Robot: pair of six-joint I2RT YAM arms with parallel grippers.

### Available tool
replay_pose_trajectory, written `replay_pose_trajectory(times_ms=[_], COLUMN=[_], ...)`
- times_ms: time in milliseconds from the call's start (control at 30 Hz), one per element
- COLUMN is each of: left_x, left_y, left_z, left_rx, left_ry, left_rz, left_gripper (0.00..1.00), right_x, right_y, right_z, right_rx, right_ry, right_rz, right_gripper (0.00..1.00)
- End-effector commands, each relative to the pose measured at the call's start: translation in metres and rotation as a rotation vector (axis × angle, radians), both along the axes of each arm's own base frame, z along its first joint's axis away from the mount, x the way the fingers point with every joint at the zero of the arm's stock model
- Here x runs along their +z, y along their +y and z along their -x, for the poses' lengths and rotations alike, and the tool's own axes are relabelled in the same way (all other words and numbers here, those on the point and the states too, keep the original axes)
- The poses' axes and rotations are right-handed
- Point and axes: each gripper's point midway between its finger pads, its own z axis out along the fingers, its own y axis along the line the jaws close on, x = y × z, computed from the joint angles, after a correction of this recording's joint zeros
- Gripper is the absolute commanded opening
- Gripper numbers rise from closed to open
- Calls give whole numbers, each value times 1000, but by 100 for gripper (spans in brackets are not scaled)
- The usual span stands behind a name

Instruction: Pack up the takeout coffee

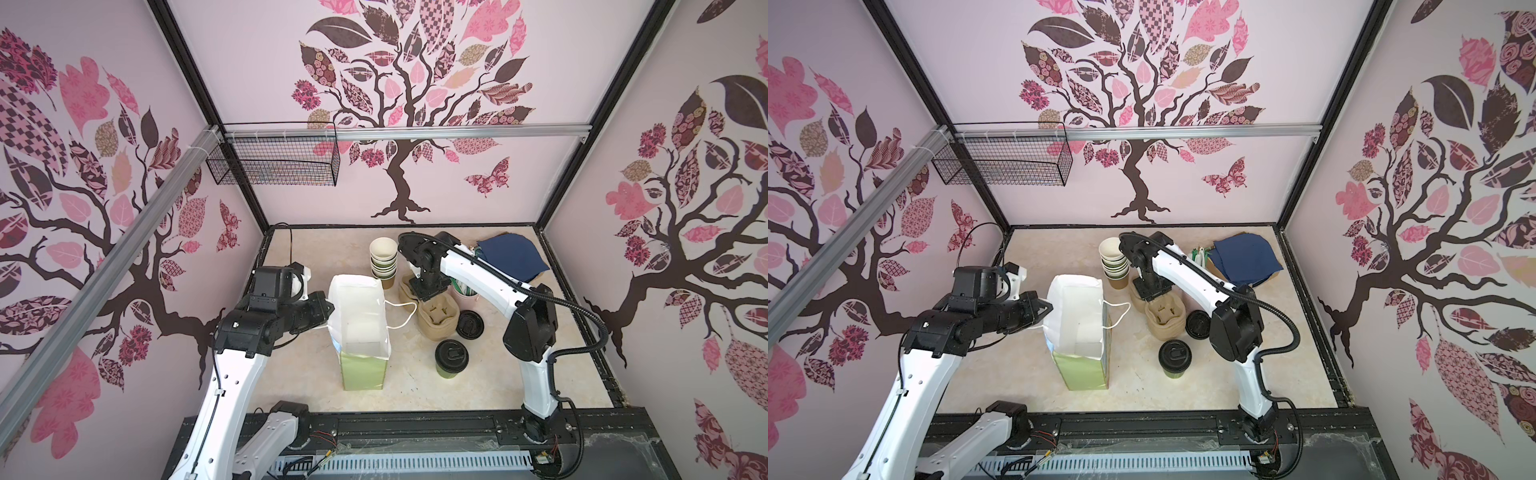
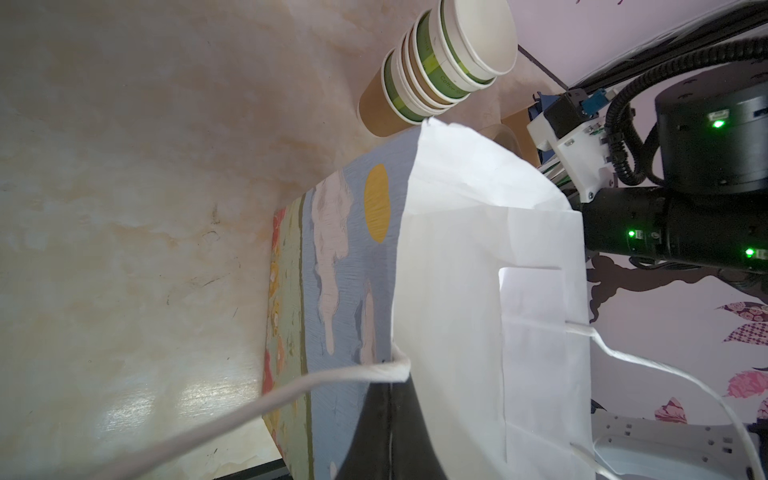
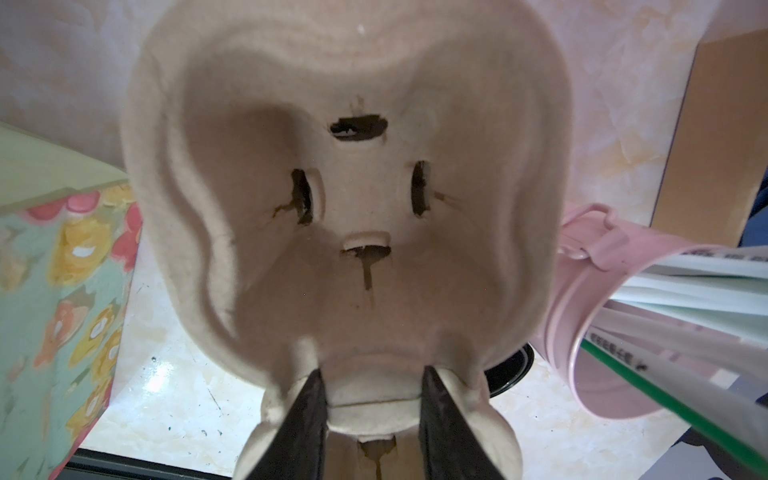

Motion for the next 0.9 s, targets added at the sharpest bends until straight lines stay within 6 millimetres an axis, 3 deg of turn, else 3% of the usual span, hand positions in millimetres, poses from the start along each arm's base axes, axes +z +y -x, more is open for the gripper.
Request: replay_pose_trajectory(times_ms=[0,233,567,867], left_x=[8,5,-8,-8], left_y=[-3,-6,-3,-4], left_z=[-5,-8,1,0], left_rx=[25,146,148,127], left_ry=[-43,-79,-52,-62], left_rz=[52,219,189,175], left_gripper=[0,0,0,0], right_x=[40,52,65,98], right_y=[1,7,2,3], right_z=[3,1,7,18], right_rx=[-14,-23,-53,-95], right_ry=[-61,-72,-77,-95], right_rz=[-61,-98,-115,-203], right_gripper=[35,35,36,36])
